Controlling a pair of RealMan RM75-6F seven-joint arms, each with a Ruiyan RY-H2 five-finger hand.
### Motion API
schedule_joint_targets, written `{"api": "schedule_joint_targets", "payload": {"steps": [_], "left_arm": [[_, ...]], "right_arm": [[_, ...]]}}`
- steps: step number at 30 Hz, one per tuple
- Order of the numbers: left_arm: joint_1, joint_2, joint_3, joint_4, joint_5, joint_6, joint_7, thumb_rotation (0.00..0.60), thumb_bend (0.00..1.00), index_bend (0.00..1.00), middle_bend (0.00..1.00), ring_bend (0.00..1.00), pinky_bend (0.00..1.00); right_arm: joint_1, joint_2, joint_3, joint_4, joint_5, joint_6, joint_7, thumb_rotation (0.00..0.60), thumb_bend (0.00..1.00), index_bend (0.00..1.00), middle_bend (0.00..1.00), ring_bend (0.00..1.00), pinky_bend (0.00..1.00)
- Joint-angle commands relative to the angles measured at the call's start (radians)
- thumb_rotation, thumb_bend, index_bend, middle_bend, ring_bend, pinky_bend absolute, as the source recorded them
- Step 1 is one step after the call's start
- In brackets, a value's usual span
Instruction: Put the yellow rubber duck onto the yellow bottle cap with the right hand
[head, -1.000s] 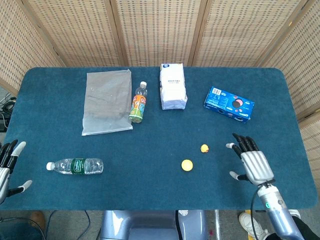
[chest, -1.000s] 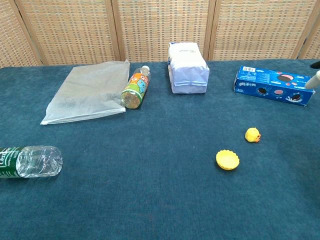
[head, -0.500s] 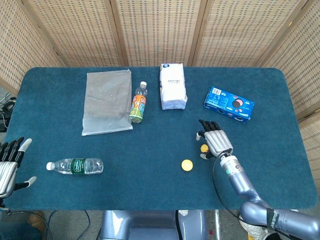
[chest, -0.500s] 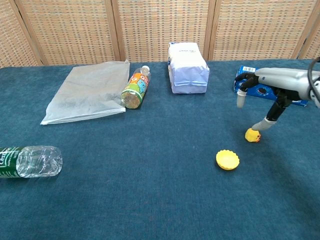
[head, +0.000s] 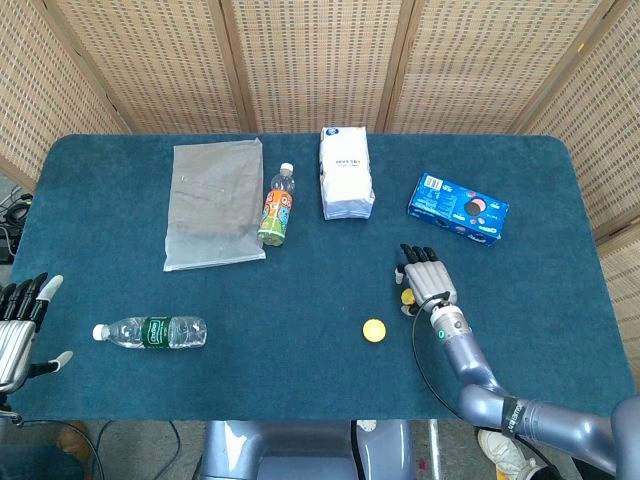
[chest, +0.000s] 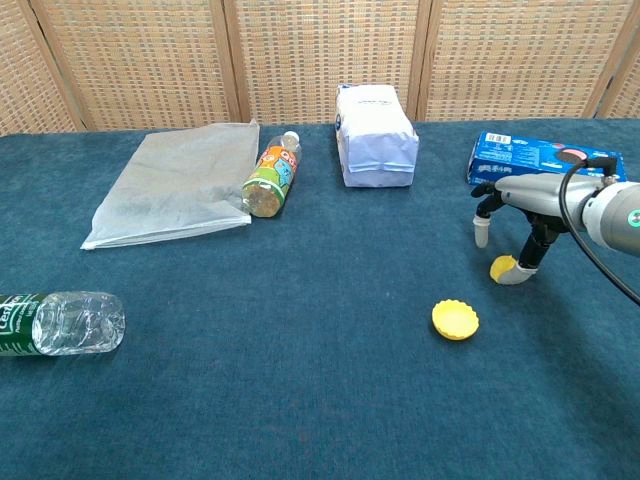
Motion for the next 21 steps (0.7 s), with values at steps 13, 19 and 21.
{"api": "schedule_joint_targets", "payload": {"steps": [13,19,21], "left_arm": [[0.001,0.0,0.004,0.002,0.001,0.008,-0.003,0.6,0.0,0.0,0.0,0.0,0.0],[0.002,-0.002,0.005,0.006,-0.004,0.007,-0.001,0.6,0.0,0.0,0.0,0.0,0.0],[0.001,-0.003,0.005,0.007,-0.005,0.006,0.0,0.6,0.0,0.0,0.0,0.0,0.0]], "right_arm": [[0.017,-0.006,-0.045,0.036,0.049,0.009,-0.022,0.6,0.24,0.44,0.0,0.0,0.0],[0.02,-0.013,-0.048,0.054,0.059,0.0,-0.002,0.6,0.24,0.47,0.0,0.0,0.0],[0.022,-0.015,-0.049,0.059,0.06,-0.003,0.003,0.6,0.24,0.51,0.0,0.0,0.0]]}}
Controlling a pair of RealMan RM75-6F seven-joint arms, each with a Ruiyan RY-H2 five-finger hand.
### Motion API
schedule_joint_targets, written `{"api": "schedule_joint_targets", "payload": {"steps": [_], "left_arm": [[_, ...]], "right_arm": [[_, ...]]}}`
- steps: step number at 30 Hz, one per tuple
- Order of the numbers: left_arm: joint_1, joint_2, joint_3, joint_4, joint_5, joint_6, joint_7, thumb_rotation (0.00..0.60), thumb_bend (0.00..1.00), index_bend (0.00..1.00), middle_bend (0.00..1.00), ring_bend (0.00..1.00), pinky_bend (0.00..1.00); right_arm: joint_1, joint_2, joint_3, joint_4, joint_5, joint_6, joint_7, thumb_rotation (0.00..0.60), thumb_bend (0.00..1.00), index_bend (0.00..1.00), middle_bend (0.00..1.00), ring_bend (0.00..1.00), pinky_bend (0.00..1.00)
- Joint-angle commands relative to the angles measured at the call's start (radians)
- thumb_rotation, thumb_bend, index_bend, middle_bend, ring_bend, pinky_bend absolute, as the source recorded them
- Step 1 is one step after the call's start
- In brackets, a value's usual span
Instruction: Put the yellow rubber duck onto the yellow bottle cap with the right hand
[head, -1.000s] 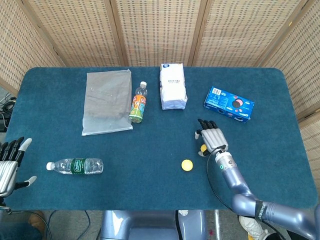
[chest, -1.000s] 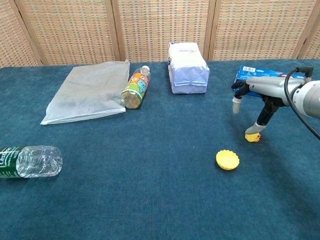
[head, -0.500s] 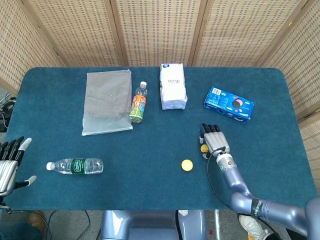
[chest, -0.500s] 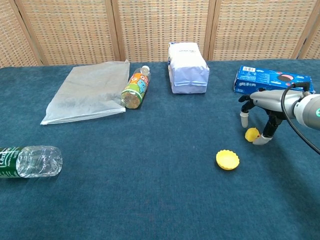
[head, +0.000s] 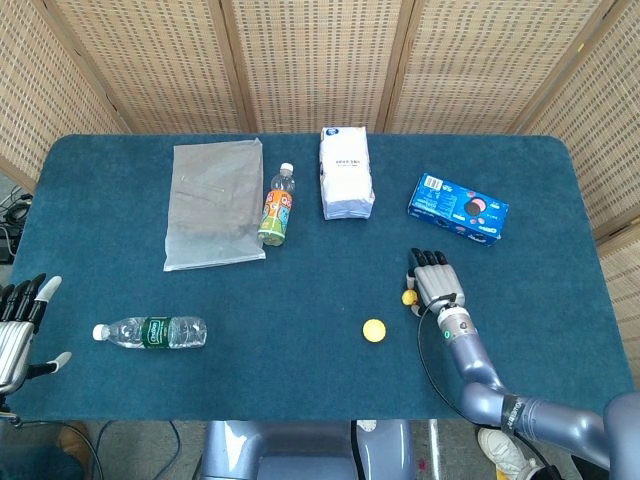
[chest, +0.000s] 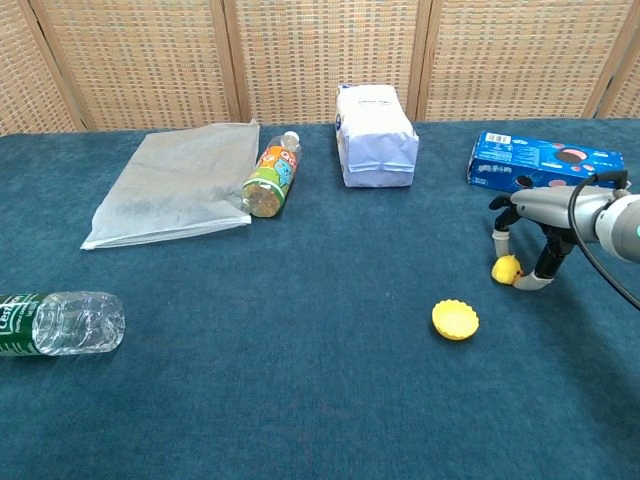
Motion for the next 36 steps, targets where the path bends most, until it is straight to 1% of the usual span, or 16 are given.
{"api": "schedule_joint_targets", "payload": {"steps": [1,6,10,16,19,26,32,36], "left_arm": [[-0.001,-0.001,0.001,0.001,0.0,0.0,0.001,0.6,0.0,0.0,0.0,0.0,0.0],[-0.002,-0.004,0.002,0.002,0.0,-0.001,0.004,0.6,0.0,0.0,0.0,0.0,0.0],[-0.003,-0.005,0.003,0.002,0.0,-0.002,0.008,0.6,0.0,0.0,0.0,0.0,0.0],[-0.005,-0.007,0.005,0.002,0.003,-0.003,0.011,0.6,0.0,0.0,0.0,0.0,0.0],[-0.005,-0.008,0.007,0.001,0.004,-0.004,0.013,0.6,0.0,0.0,0.0,0.0,0.0],[-0.006,-0.008,0.01,0.001,0.008,-0.004,0.014,0.6,0.0,0.0,0.0,0.0,0.0],[-0.006,-0.005,0.01,-0.002,0.008,-0.003,0.009,0.6,0.0,0.0,0.0,0.0,0.0],[-0.007,-0.005,0.015,-0.003,0.016,-0.002,0.011,0.6,0.0,0.0,0.0,0.0,0.0]], "right_arm": [[0.003,-0.004,-0.002,0.008,-0.001,-0.004,0.008,0.6,0.25,0.52,0.0,0.0,0.0],[0.002,-0.004,0.0,0.005,-0.011,-0.007,0.037,0.6,0.28,0.57,0.0,0.0,0.0],[-0.004,0.014,0.007,-0.023,-0.025,-0.002,0.065,0.6,0.29,0.59,0.0,0.0,0.0],[-0.015,0.08,0.026,-0.12,-0.039,-0.007,0.119,0.6,0.29,0.59,0.0,0.0,0.0],[-0.02,0.126,0.03,-0.193,-0.067,-0.002,0.138,0.6,0.29,0.59,0.0,0.0,0.0],[-0.019,0.191,0.008,-0.344,-0.14,0.01,0.13,0.6,0.29,0.59,0.0,0.0,0.0],[-0.005,0.191,-0.016,-0.437,-0.183,0.026,0.101,0.6,0.29,0.59,0.0,0.0,0.0],[0.018,0.148,-0.029,-0.432,-0.169,0.048,0.051,0.6,0.29,0.59,0.0,0.0,0.0]]}}
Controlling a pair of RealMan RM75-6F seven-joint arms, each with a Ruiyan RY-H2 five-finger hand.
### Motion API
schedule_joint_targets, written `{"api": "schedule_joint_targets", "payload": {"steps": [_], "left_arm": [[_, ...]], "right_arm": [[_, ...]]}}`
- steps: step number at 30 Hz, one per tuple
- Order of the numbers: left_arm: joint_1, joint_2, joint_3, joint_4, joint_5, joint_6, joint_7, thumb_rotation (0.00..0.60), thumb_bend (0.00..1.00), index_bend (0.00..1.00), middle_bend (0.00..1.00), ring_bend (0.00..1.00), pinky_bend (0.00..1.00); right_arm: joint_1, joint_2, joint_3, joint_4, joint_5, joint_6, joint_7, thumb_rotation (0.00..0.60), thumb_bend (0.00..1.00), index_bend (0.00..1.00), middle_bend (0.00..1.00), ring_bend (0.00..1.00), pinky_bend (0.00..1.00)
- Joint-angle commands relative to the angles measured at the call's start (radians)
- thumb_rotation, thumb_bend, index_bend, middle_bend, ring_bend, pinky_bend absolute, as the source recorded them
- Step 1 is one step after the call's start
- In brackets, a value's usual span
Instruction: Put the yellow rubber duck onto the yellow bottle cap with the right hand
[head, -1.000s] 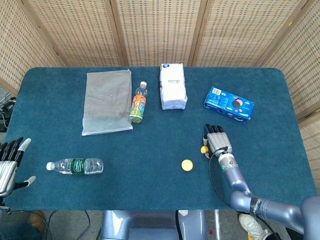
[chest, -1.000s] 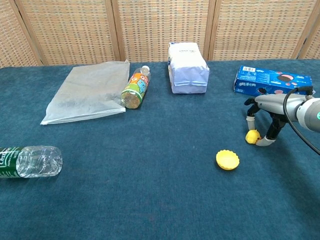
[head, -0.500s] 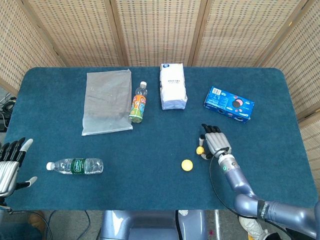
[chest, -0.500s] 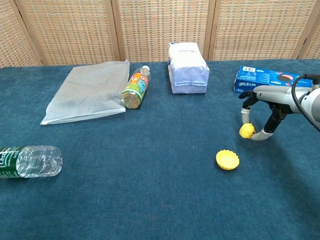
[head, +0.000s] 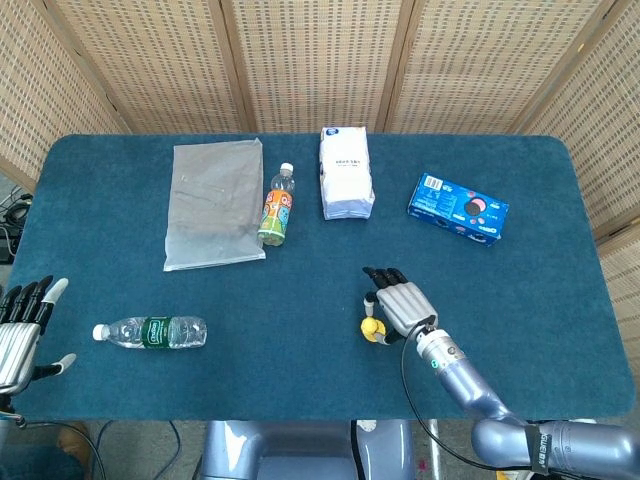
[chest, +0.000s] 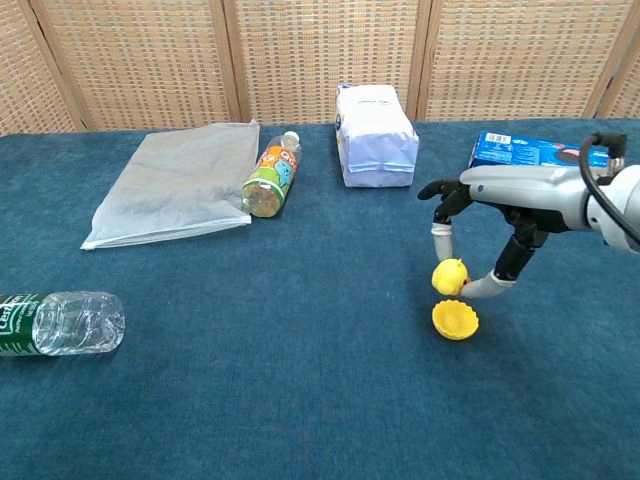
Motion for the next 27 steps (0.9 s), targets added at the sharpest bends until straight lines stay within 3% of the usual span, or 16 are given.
{"api": "schedule_joint_targets", "payload": {"steps": [1,9,27], "left_arm": [[0.0,0.0,0.005,0.0,0.008,0.0,0.003,0.6,0.0,0.0,0.0,0.0,0.0],[0.0,0.006,0.006,0.001,0.01,0.001,-0.018,0.6,0.0,0.0,0.0,0.0,0.0],[-0.002,0.009,0.011,0.0,0.014,-0.003,-0.026,0.6,0.0,0.0,0.0,0.0,0.0]], "right_arm": [[0.026,-0.047,-0.016,0.01,0.018,0.025,-0.056,0.6,0.29,0.59,0.0,0.0,0.0],[0.057,-0.112,-0.048,0.048,0.08,0.091,-0.171,0.6,0.29,0.59,0.0,0.0,0.0],[0.06,-0.136,-0.085,0.096,0.095,0.11,-0.189,0.6,0.28,0.57,0.0,0.0,0.0]]}}
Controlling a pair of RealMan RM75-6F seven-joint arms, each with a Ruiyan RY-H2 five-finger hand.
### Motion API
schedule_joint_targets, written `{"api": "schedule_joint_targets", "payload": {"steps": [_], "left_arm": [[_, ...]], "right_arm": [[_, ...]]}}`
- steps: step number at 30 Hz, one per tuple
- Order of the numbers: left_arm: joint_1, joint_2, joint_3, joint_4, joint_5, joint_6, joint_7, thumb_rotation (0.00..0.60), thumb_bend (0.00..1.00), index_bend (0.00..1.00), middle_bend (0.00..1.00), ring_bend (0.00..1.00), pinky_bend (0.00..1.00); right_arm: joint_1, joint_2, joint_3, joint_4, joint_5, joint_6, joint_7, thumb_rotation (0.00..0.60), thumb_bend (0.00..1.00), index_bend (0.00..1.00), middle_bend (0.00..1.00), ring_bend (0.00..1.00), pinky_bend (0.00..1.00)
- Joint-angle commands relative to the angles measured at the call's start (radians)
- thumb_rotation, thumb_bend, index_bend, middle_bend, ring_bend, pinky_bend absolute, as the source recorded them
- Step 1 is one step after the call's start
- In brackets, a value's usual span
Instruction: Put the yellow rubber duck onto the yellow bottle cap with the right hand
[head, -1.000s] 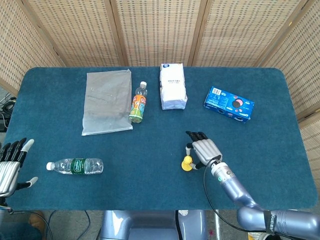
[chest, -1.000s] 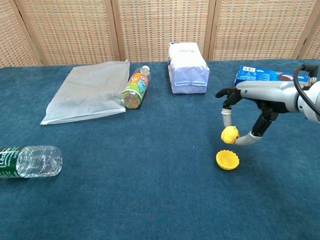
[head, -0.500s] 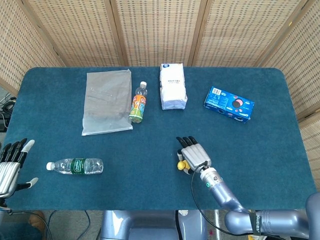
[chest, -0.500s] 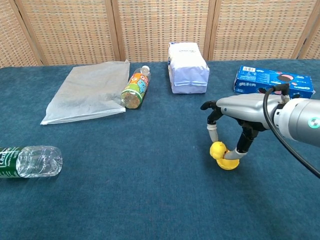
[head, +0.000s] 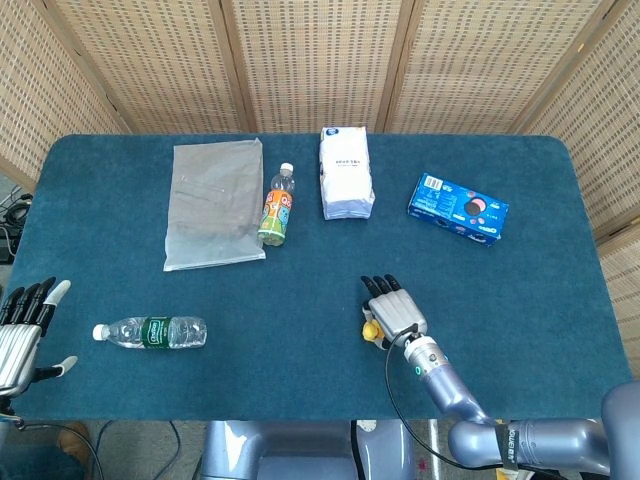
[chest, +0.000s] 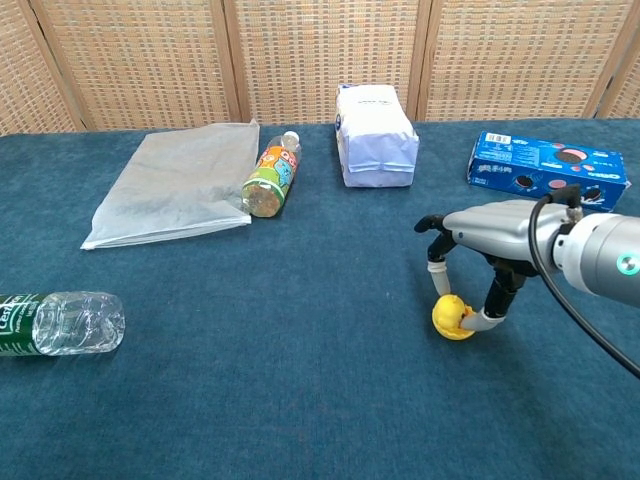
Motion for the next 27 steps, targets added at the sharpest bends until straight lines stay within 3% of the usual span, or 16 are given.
{"api": "schedule_joint_targets", "payload": {"steps": [1,5,11,20,24,27], "left_arm": [[-0.001,0.0,0.001,0.0,0.0,-0.002,0.001,0.6,0.0,0.0,0.0,0.0,0.0],[-0.001,-0.001,0.001,-0.001,-0.001,-0.002,0.002,0.6,0.0,0.0,0.0,0.0,0.0],[-0.002,-0.001,0.002,-0.001,-0.002,-0.005,0.002,0.6,0.0,0.0,0.0,0.0,0.0],[-0.003,-0.001,0.003,-0.001,0.001,-0.005,0.002,0.6,0.0,0.0,0.0,0.0,0.0],[-0.002,0.0,0.005,-0.001,0.003,-0.004,-0.002,0.6,0.0,0.0,0.0,0.0,0.0],[-0.001,0.002,0.006,-0.001,0.007,0.0,-0.009,0.6,0.0,0.0,0.0,0.0,0.0]], "right_arm": [[0.0,-0.003,-0.002,0.003,-0.003,0.002,0.0,0.6,0.28,0.55,0.0,0.0,0.0],[0.001,-0.008,-0.006,0.01,-0.007,0.009,-0.006,0.6,0.24,0.43,0.0,0.0,0.0],[-0.005,0.005,-0.014,0.003,-0.023,0.013,0.002,0.6,0.22,0.34,0.0,0.0,0.0],[-0.015,0.037,-0.014,-0.041,-0.036,0.033,0.01,0.6,0.22,0.34,0.0,0.0,0.0],[-0.033,0.099,-0.01,-0.112,-0.073,0.069,0.025,0.6,0.21,0.34,0.0,0.0,0.0],[-0.067,0.169,-0.012,-0.163,-0.127,0.105,0.074,0.6,0.05,0.24,0.0,0.0,0.0]]}}
